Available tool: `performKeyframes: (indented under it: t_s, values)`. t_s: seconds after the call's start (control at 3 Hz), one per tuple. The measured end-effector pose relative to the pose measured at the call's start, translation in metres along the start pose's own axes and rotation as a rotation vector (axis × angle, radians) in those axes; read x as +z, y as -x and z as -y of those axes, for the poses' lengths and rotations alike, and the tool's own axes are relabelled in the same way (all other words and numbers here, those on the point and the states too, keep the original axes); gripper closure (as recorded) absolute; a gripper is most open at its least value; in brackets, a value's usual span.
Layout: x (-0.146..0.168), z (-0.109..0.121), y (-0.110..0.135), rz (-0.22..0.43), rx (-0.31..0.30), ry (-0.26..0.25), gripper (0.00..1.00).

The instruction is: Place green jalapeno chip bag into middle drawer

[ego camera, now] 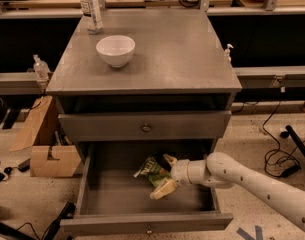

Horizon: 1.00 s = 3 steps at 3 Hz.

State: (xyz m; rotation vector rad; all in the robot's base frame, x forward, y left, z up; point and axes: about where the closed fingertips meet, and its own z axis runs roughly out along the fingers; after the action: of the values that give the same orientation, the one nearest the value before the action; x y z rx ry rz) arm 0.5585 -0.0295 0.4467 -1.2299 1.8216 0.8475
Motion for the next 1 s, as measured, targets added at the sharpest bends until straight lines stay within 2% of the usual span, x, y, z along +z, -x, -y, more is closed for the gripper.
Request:
performKeyframes:
  t_s: [0.33,0.67,1.0]
  values:
    - [0.000,0.000,0.000,0.000,0.000,0.002,0.00]
    - [-0.029,-0.012,0.014,-0.015,-0.007,0.029,0.00]
    - [-0.121,-0.054,0.056,-0.054,-0.034,0.070,0.00]
